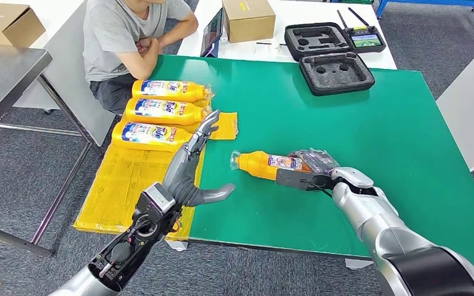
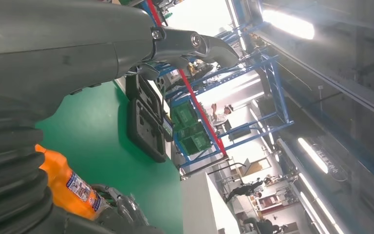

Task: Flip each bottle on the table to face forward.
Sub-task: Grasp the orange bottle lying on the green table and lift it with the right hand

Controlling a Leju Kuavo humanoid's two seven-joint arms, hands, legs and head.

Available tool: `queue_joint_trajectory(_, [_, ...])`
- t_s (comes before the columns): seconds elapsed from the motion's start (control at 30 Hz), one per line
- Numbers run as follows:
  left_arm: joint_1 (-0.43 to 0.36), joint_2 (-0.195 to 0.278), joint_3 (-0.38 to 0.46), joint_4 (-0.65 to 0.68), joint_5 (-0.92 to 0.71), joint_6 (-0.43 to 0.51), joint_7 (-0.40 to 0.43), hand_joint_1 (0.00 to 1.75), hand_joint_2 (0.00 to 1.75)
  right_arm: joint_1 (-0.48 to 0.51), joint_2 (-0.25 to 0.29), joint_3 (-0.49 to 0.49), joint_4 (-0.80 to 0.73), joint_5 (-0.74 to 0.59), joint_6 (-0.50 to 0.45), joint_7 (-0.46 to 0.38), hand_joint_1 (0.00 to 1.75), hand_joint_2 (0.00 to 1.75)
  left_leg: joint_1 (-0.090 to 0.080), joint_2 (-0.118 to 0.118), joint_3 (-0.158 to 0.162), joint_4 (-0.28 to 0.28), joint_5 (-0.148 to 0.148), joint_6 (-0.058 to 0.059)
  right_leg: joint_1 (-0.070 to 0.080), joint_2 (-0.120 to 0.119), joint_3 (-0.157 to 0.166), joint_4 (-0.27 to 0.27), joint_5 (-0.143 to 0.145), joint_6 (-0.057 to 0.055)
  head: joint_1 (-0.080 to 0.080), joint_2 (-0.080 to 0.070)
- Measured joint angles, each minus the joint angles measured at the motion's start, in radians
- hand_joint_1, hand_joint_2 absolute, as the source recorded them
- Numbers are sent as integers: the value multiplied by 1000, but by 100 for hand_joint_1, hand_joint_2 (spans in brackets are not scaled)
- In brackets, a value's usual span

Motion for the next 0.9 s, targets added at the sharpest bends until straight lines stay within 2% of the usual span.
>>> queue_joint_trajectory(0.27, [-1, -1, -2, 9, -1, -5, 0, 0, 175, -1, -1, 17, 0, -10, -4, -4, 175, 175, 0, 0, 2, 0, 0, 0, 0, 0, 1, 0, 0, 0, 0, 0])
queue_joint_trajectory(0.5, [2, -12, 2, 14, 16, 25, 0, 0, 175, 25, -6, -35, 1, -187, 16, -142, 175, 175, 0, 0, 1, 0, 0, 0, 0, 0, 1, 0, 0, 0, 0, 0])
queue_joint_trajectory(0.67, [23, -35, 55, -12, 58, 76, 0, 0, 175, 66, -7, -120, 1, -336, -30, -259, 175, 175, 0, 0, 0, 0, 0, 0, 0, 0, 1, 0, 0, 0, 0, 0])
queue_joint_trajectory(0.9, [29, -63, 127, -30, 87, 85, 0, 0, 175, 89, -9, -186, 0, -397, -40, -291, 175, 175, 0, 0, 0, 0, 0, 0, 0, 0, 0, 0, 0, 0, 0, 0])
